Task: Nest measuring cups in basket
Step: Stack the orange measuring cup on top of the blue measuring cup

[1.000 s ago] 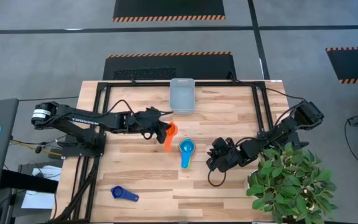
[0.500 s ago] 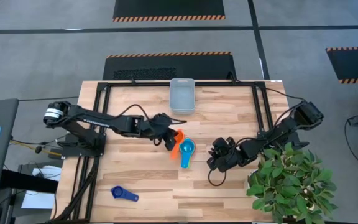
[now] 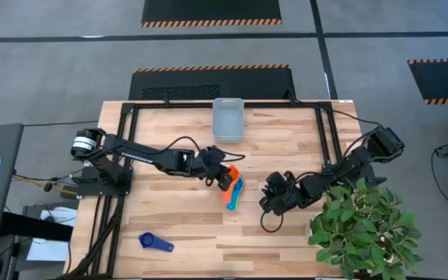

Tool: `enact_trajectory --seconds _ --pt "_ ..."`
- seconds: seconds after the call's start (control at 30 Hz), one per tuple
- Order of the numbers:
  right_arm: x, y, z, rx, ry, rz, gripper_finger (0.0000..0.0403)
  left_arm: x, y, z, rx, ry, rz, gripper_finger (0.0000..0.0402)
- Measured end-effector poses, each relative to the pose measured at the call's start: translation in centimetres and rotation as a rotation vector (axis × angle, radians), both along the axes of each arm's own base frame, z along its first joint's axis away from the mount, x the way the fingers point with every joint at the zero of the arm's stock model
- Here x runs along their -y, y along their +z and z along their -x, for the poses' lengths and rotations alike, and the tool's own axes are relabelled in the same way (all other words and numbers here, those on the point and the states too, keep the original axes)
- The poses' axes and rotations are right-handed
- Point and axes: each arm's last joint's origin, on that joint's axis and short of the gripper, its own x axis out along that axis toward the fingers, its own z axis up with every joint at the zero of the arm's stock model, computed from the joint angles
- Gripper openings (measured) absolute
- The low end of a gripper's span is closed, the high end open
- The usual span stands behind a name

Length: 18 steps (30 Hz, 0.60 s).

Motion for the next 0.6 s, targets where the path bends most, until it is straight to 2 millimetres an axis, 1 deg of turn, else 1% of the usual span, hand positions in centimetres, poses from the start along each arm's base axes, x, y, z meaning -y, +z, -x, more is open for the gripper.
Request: enact_trajectory --seconds 0.23,0.33,0.53,0.6 --pt "0.0 0.0 0.0 -0.002 0.001 0.0 0.0118 0.1 -2.1 -0.6 -0.037 0.063 0.06 0.0003" --pt "-0.1 0.0 0.1 -0.007 0.004 0.0 0.0118 0.4 -2.1 -0.6 -0.031 0.084 0.068 0.0009" --pt "-0.2 0.0 0.2 -0.01 0.01 0.001 0.0118 1.4 -2.1 -0.5 -0.019 0.1 0.048 0.0034" --pt "-0.2 0.0 0.2 -0.009 0.007 -0.001 0.0118 1.7 -2.4 -0.6 -0.023 0.106 0.035 0.004"
